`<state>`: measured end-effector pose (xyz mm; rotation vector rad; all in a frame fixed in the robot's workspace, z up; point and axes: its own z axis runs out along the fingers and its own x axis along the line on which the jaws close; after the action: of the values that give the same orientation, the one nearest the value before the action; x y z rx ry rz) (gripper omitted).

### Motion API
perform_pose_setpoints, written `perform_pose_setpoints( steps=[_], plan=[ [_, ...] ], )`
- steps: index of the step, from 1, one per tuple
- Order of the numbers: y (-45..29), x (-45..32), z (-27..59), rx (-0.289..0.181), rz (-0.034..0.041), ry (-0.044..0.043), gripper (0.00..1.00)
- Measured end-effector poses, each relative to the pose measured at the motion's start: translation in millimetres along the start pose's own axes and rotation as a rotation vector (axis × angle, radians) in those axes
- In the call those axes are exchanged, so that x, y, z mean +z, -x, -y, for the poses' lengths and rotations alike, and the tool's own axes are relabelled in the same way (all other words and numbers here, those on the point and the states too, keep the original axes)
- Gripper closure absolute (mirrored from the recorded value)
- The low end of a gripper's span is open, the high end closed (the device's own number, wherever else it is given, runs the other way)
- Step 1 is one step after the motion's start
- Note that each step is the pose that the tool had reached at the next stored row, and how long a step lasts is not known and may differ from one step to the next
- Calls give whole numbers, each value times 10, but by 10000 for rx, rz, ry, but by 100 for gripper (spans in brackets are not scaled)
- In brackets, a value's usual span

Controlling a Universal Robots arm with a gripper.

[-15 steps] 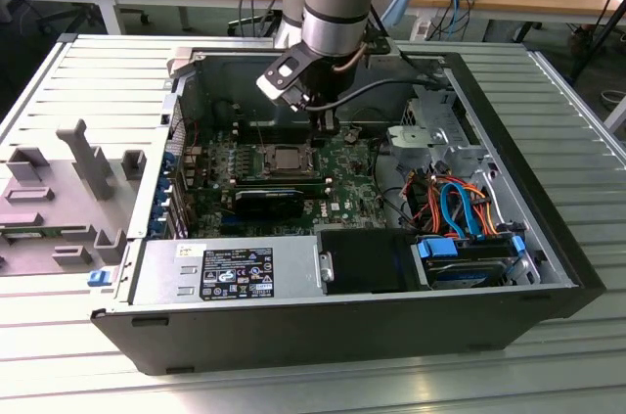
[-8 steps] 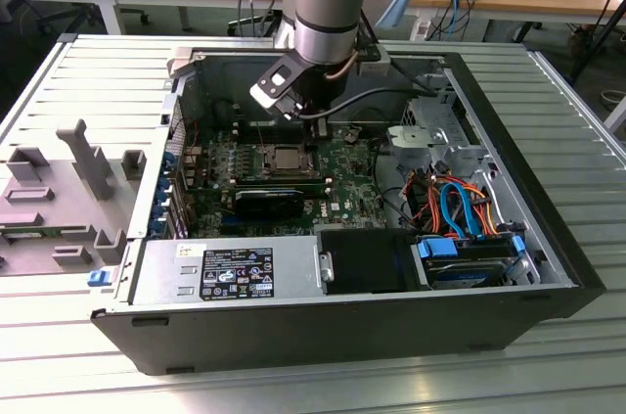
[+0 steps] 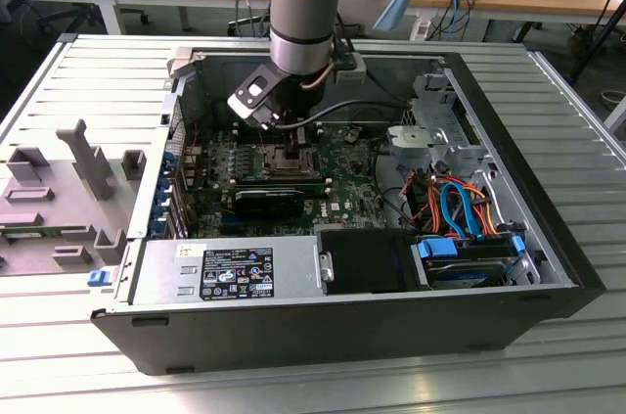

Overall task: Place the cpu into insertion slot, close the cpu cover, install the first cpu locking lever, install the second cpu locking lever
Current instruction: 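Close the cpu cover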

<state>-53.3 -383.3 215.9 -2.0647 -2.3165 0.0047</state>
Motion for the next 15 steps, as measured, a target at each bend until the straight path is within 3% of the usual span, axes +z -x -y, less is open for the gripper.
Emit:
perform_pose_setpoints(
  steps=[1, 3, 6, 11, 15],
  plan=[
    [-11, 19, 90, -3, -4, 10, 89],
    [-30, 40, 183, -2, -3, 21, 89],
    [-45, 88, 247, -2, -3, 27, 89],
    [-43, 158, 261, -5, 6, 20, 89],
    [-43, 137, 262, -10, -7, 30, 89]
  ],
)
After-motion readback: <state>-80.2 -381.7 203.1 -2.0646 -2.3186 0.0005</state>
